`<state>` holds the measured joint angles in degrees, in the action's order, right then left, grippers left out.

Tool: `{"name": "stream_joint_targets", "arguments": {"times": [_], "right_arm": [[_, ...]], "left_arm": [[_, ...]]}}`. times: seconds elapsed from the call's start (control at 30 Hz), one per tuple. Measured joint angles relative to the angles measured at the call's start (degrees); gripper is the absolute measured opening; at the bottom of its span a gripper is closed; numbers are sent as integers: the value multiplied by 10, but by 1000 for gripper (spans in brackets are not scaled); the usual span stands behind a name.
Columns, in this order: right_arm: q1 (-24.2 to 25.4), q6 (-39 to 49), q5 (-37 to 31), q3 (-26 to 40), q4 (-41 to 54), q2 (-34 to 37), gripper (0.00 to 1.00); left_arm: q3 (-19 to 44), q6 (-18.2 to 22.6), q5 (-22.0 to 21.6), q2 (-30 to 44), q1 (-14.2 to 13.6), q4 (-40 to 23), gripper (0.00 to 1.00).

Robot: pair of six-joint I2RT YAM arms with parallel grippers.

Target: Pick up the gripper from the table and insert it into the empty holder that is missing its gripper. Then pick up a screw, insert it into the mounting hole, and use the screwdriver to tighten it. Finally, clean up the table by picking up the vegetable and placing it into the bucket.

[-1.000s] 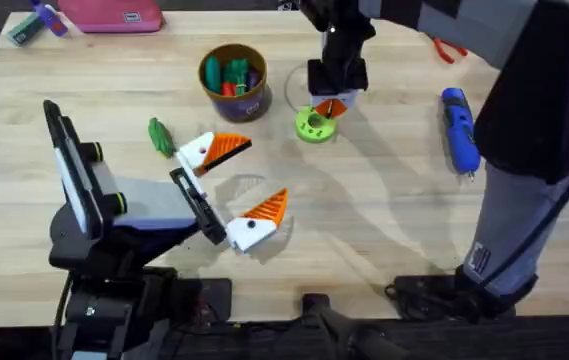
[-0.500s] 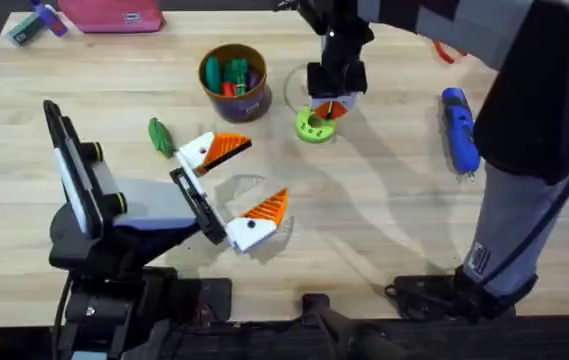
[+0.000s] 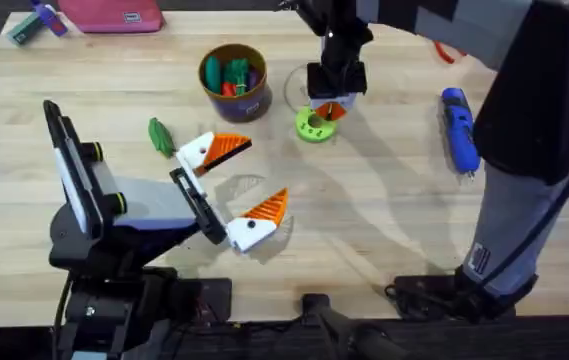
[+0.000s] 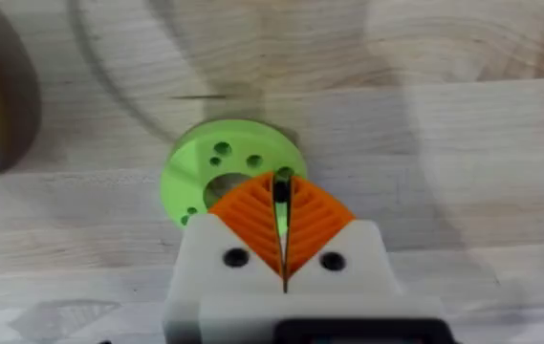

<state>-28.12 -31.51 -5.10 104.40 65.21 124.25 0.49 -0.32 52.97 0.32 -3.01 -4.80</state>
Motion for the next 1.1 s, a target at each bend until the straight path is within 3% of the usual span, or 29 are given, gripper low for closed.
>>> {"name": "stream_joint_targets", "arguments": {"times": [0.1,0.27,0.53,0.7,0.87,1.1], "right_arm": [[0,0,-3,18,25,0,6],[-1,16,-12,107,90,-3,6],[-18,85,-18,343,223,-35,6],[-64,156,-18,465,273,-51,6],[-149,257,-9,497,274,-54,6],[-251,403,68,497,274,-48,6]], "left_arm": [[0,0,0,0,0,0,987],[0,0,0,0,0,0,987],[0,0,0,0,0,0,987],[0,0,0,0,0,0,986],[0,0,0,0,0,0,987],[0,0,0,0,0,0,986]]}}
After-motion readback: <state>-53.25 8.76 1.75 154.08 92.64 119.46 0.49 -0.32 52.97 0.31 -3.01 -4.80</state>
